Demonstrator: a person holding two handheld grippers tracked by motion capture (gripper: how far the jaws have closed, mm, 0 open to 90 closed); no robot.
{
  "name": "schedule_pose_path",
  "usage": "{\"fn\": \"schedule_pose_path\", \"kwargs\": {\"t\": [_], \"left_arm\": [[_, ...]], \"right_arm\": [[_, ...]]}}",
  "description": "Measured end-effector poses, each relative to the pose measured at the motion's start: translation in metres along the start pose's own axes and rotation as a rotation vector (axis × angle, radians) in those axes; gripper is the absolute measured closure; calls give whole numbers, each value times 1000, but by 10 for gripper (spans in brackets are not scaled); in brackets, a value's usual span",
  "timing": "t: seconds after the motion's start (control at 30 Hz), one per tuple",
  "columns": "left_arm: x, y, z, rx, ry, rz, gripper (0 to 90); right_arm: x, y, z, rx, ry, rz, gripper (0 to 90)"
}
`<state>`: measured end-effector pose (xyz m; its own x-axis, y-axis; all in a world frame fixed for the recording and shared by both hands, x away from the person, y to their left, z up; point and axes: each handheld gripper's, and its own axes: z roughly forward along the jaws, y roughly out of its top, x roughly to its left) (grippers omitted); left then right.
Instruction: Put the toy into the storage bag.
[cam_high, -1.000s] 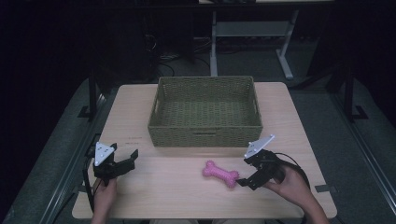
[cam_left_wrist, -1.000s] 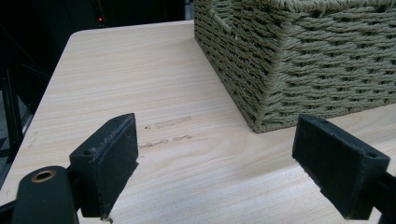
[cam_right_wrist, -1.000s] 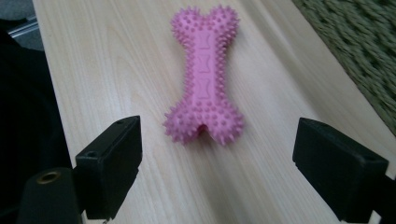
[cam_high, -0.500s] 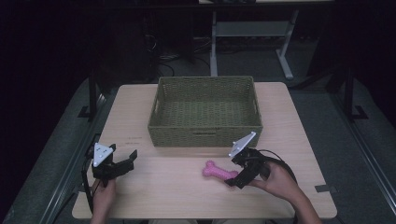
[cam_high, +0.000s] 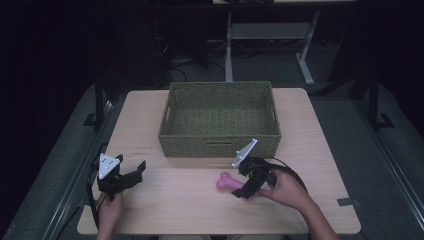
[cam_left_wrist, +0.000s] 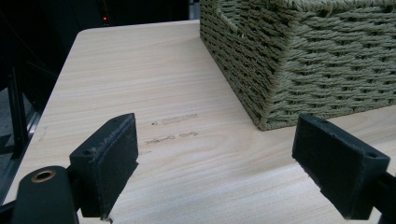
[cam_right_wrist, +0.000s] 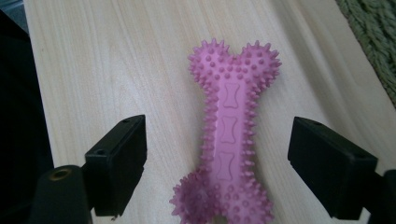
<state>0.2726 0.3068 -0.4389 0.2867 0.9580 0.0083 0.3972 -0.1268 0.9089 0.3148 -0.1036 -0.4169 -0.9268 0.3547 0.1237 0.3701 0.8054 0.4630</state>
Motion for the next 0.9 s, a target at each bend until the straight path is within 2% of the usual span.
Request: {"fn": "schedule_pose_path", "kwargs": {"t": [0.1, 0.23, 0.33, 0.57, 0.9], "left_arm": [[0, 0, 0, 1, 0, -1, 138], [1, 0, 0, -2, 1, -2, 139], [1, 0, 0, 0, 1, -3, 138], [0, 0, 0, -2, 1, 1, 139], [2, 0, -1, -5, -1, -10, 139]], "right_arm": [[-1, 4, 7, 31, -1, -2, 214], [-2, 6, 11, 46, 0, -3, 247], [-2, 7, 16, 83, -14, -9, 299], [-4, 10, 25, 127, -35, -20, 432], [0, 14, 33, 161, -53, -51, 540]]}}
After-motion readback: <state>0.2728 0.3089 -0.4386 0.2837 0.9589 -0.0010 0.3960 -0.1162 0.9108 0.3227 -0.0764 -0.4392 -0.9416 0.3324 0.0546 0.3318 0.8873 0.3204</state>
